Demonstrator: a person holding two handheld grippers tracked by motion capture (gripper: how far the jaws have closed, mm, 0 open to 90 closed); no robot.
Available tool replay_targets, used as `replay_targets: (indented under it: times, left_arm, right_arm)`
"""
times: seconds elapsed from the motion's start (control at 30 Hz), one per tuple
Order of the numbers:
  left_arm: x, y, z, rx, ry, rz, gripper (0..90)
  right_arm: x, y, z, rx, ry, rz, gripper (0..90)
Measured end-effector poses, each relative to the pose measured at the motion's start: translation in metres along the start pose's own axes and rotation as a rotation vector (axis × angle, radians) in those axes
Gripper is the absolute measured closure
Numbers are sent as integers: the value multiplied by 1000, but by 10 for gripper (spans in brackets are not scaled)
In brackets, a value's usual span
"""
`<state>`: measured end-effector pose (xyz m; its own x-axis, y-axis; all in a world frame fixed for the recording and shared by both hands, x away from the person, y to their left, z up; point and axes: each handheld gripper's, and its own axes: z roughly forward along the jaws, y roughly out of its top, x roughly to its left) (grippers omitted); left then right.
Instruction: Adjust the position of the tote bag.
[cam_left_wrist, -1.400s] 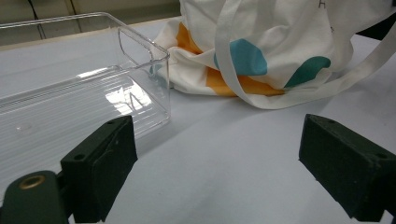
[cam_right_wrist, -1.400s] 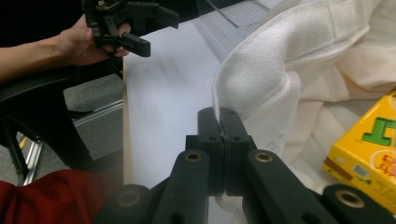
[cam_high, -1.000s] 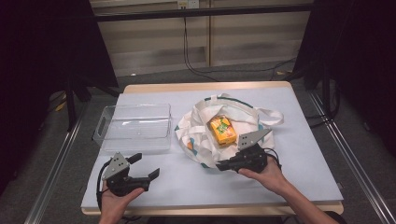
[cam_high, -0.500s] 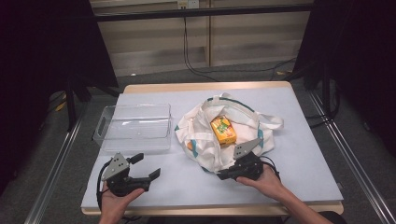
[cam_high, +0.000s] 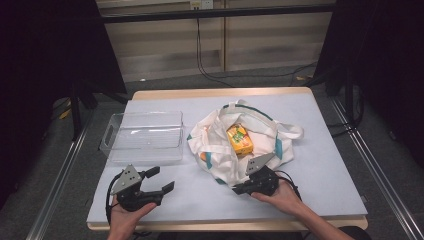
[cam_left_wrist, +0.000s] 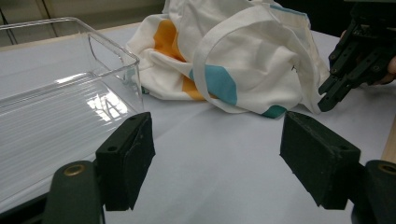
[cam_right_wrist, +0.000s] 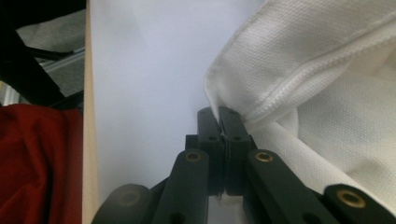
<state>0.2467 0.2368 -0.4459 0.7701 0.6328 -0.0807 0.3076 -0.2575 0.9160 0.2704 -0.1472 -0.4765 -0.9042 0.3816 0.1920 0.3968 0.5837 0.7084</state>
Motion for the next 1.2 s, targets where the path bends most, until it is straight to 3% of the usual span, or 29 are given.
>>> replay_targets:
  times: [0.1,0.17,0.33,0.5,0.73,0.9,0.93,1.0,1.03,1.13,1.17,1.2]
  left_arm:
    - [-3,1,2,3,-10,-3,275]
    - [-4,3,4,10,-12,1,280]
    - [-4,6,10,38,-29,-19,337]
    - [-11,17,21,61,-68,3,420]
    - [-12,29,37,79,-98,14,428]
    - [-7,45,49,67,-142,30,520]
    - [-7,51,54,58,-160,29,579]
    - [-7,54,57,51,-175,32,598]
    - [-7,57,60,48,-183,39,623]
    - [-10,66,68,36,-185,22,529]
    - [-10,71,72,28,-184,17,523]
    - [-9,75,75,20,-192,18,523]
  right_arm:
    - [1,1,-2,-1,-2,-1,822]
    - [3,4,-7,-35,25,-7,730]
    - [6,8,-28,-115,40,9,638]
    - [3,3,-57,-178,-1,25,541]
    - [-5,0,-79,-222,-49,39,516]
    - [-18,1,-94,-233,-107,40,552]
    - [-30,2,-102,-222,-139,42,570]
    - [-34,2,-104,-225,-149,47,574]
    - [-47,3,-111,-233,-182,62,573]
    - [-57,4,-115,-238,-209,81,573]
    - [-72,7,-118,-239,-247,98,571]
    - [-72,7,-118,-239,-247,98,571]
